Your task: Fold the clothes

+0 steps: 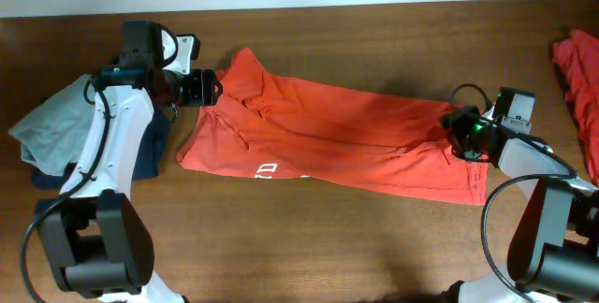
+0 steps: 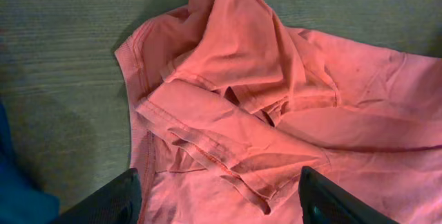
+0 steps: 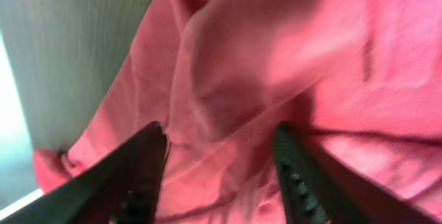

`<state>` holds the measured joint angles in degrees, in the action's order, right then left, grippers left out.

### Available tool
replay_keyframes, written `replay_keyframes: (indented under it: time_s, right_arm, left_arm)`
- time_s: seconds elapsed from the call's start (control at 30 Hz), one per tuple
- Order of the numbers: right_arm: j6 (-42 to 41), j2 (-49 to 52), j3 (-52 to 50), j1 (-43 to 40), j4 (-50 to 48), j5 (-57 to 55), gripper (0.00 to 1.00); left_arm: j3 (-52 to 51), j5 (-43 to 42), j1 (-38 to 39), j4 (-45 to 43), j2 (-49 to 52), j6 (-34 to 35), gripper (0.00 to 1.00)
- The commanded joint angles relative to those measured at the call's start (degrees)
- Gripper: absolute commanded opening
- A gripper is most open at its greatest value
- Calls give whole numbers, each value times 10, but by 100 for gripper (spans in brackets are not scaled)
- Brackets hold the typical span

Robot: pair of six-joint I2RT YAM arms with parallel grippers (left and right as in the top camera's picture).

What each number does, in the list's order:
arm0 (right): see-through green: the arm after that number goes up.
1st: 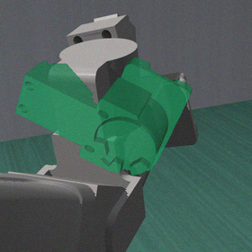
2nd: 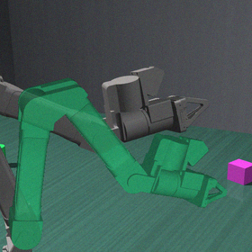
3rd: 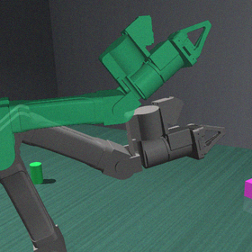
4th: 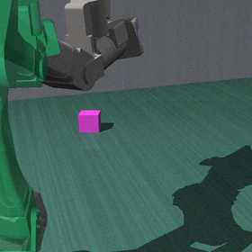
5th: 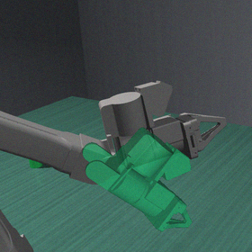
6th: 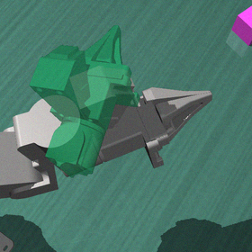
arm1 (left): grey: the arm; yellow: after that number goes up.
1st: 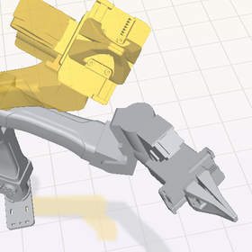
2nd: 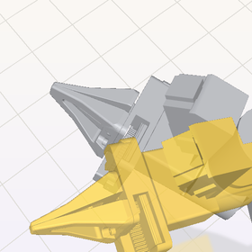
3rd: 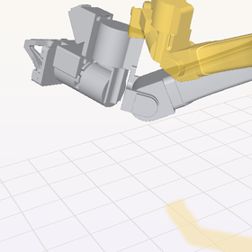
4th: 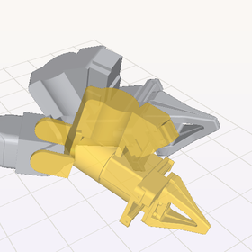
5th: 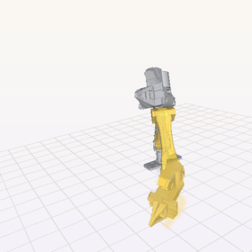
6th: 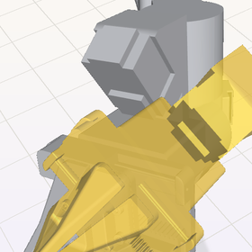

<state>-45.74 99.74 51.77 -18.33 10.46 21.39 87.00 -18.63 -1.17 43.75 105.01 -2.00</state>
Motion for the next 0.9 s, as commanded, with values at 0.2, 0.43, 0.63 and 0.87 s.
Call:
replay_keyframes:
  time_s: [0.2,0.43,0.63,0.87]
  right_arm:
    - [20,11,7,3,-39,-60,15]
    - [104,-16,25,2,27,-56,37]
    - [169,-16,34,-36,109,-62,43]
    - [185,-7,34,-63,102,-63,43]
  left_arm:
    - [8,-6,1,-3,2,-11,73]
    - [8,-6,1,-4,2,-11,73]
    - [8,-6,1,-4,2,-11,73]
    - [8,-6,1,-10,2,-11,73]
